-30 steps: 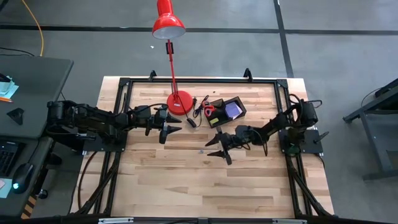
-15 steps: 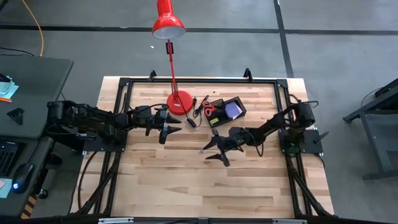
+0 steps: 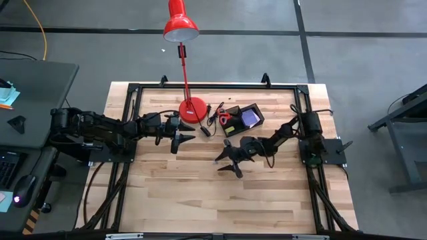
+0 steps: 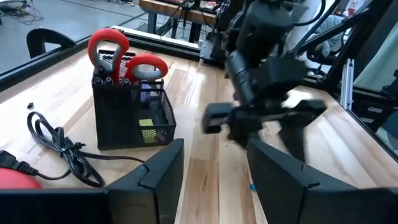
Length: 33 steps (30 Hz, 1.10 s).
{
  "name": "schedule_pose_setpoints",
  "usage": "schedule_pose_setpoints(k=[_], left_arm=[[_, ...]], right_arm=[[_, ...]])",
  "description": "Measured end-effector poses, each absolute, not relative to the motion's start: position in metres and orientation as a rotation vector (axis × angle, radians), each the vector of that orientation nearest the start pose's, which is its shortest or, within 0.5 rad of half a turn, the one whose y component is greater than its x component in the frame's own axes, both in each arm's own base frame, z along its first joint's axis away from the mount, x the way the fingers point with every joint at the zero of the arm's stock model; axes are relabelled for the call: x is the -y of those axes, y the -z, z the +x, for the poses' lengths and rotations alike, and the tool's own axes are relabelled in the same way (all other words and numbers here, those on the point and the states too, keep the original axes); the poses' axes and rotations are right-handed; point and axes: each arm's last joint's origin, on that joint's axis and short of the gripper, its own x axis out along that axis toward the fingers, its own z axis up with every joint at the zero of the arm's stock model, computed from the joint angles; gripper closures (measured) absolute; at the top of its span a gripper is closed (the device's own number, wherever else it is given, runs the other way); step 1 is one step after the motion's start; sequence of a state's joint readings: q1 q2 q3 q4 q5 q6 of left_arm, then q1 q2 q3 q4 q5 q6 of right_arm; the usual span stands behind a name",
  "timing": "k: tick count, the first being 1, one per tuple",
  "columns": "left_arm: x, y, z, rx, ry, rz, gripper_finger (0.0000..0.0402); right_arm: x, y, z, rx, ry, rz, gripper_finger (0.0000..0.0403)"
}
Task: Pick and place office supplies into organizer
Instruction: Return to Home Position
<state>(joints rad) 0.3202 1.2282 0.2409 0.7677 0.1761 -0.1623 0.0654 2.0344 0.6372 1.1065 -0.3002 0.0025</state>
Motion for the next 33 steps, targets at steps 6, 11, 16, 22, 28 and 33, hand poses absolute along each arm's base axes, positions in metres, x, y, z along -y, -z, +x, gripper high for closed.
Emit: schedule_pose_setpoints(k=[6,11,16,22,28,33], left_arm=[[-0.061,-0.160,0.201,-0.201,-0.161,-0.216,0.0234],[-0.061,-0.160,0.201,-0.201,-0.161,-0.216,0.0234],[-0.061,-0.160,0.201,-0.202,-0.161,-0.217,0.0234],[-0.061,-0.160,0.201,-0.203,-0.161,-0.218,0.0234],[-0.061,-0.160,0.201,-0.201,-0.163,-0.240,0.0234],[-0.061,-0.160,0.201,-0.201,-0.162,-0.242,0.0234]], right_arm=[[-0.021,-0.073,0.336,-0.338,-0.331,0.044,0.0187],[-0.014,-0.062,0.340,-0.422,-0.307,0.059,0.0189],[-0.011,-0.062,0.345,-0.443,-0.307,0.054,0.0191],[-0.011,-0.059,0.343,-0.484,-0.306,0.042,0.0205],[-0.014,-0.058,0.343,-0.499,-0.287,0.007,0.0257],[-0.015,-0.055,0.341,-0.530,-0.252,-0.009,0.0305]])
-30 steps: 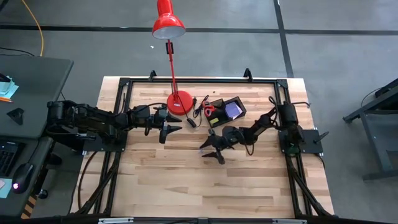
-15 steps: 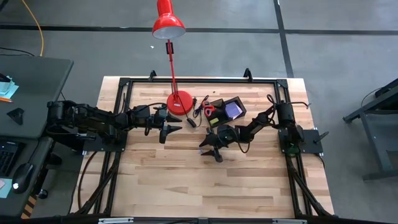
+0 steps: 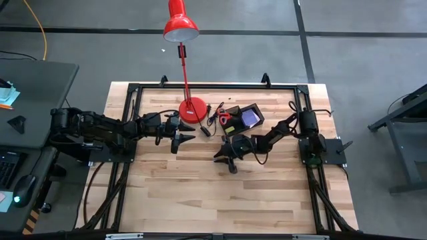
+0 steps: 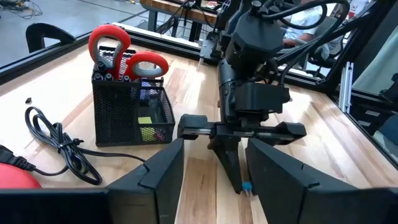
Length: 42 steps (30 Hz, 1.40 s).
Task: Pick and place office supplies into organizer
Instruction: Return to Home Position
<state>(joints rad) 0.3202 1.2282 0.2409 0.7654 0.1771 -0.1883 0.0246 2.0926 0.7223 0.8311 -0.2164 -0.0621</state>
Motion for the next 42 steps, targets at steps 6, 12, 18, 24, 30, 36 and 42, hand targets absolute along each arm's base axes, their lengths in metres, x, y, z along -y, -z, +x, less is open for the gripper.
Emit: schedule_pose_setpoints(k=[6,12,18,24,30,36,42], left_arm=[[-0.061,-0.160,0.201,-0.202,-0.163,-0.242,0.0234],[-0.061,-0.160,0.201,-0.202,-0.163,-0.242,0.0234],[-0.061,-0.160,0.201,-0.202,-0.163,-0.242,0.0234],[-0.061,-0.159,0.201,-0.208,-0.164,-0.244,0.0234],[-0.061,-0.159,0.201,-0.208,-0.168,-0.243,0.0234],[-0.062,-0.158,0.201,-0.216,-0.175,-0.235,0.0234],[-0.061,-0.156,0.200,-0.238,-0.177,-0.240,0.0234]], right_arm=[[-0.015,-0.055,0.341,-0.521,-0.276,0.018,0.0362],[-0.016,-0.057,0.342,-0.493,-0.289,0.045,0.0366],[-0.017,-0.060,0.343,-0.450,-0.319,0.064,0.0343],[-0.016,-0.062,0.344,-0.432,-0.322,0.081,0.0368],[-0.015,-0.066,0.346,-0.385,-0.308,0.110,0.0356],[-0.014,-0.075,0.349,-0.301,-0.296,0.135,0.0359],[-0.008,-0.078,0.351,-0.269,-0.232,0.192,0.0360]])
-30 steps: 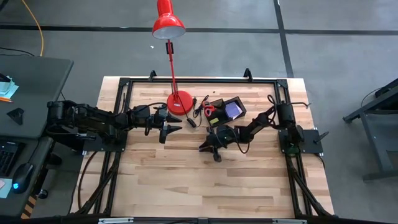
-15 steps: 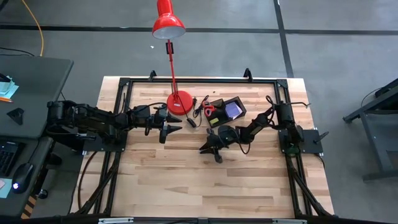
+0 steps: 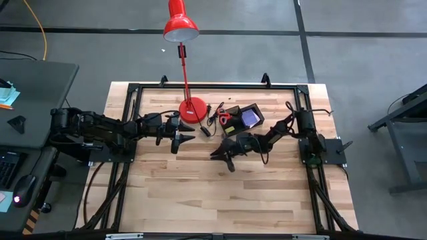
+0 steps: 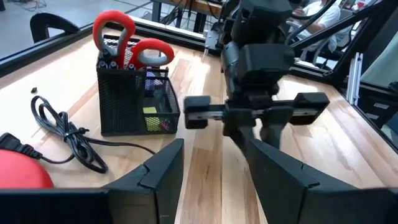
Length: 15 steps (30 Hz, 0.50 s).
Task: Pick and place office supplies into organizer
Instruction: Return to Home Position
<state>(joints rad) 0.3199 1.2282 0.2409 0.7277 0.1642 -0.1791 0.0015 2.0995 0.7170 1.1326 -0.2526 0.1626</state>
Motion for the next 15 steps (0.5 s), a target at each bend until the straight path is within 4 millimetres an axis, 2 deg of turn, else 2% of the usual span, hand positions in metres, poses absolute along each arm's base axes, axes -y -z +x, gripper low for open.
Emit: schedule_pose_setpoints(k=[4,8,15], left_arm=[[-0.0614,-0.1557,0.2002,-0.242,-0.178,-0.242,0.0234],[-0.0613,-0.1547,0.2000,-0.252,-0.178,-0.244,0.0234],[-0.0613,-0.1540,0.1998,-0.258,-0.180,-0.253,0.0234]], right_arm=[[-0.0051,-0.0786,0.3513,-0.263,-0.150,0.207,0.0354],[-0.0037,-0.0791,0.3516,-0.255,-0.101,0.218,0.0364],[-0.0036,-0.0827,0.3526,-0.221,-0.095,0.259,0.0357]])
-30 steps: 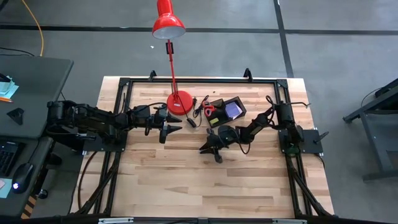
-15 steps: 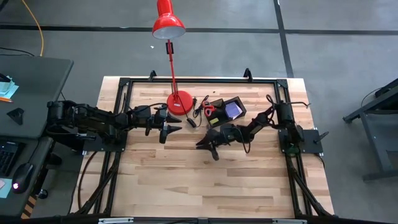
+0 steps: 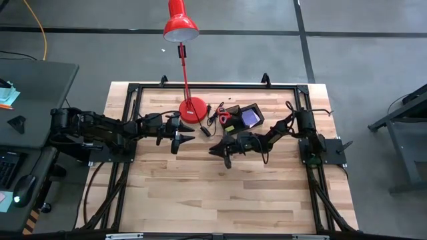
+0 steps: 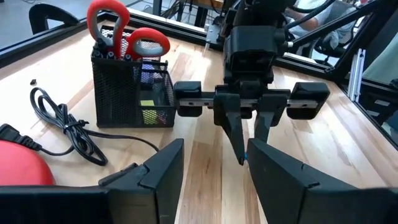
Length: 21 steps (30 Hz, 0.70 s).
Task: Pick and place office supplies into organizer
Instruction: Return to Home Position
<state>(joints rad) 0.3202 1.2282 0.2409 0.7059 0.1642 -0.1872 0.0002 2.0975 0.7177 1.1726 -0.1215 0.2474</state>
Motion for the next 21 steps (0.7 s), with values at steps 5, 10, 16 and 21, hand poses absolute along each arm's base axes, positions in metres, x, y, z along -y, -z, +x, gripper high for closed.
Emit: schedule_pose_setpoints(k=[5,10,16,21], left_arm=[[-0.061,-0.154,0.200,-0.258,-0.180,-0.253,0.0234],[-0.061,-0.154,0.200,-0.258,-0.180,-0.253,0.0234],[-0.061,-0.154,0.200,-0.261,-0.180,-0.254,0.0234],[-0.061,-0.153,0.200,-0.266,-0.181,-0.255,0.0234]], right_arm=[[-0.008,-0.085,0.353,-0.203,-0.094,0.300,0.0352],[-0.016,-0.085,0.353,-0.199,-0.063,0.310,0.0362],[-0.025,-0.088,0.353,-0.176,-0.039,0.306,0.0354],[-0.037,-0.097,0.352,-0.146,0.013,0.283,0.0358]])
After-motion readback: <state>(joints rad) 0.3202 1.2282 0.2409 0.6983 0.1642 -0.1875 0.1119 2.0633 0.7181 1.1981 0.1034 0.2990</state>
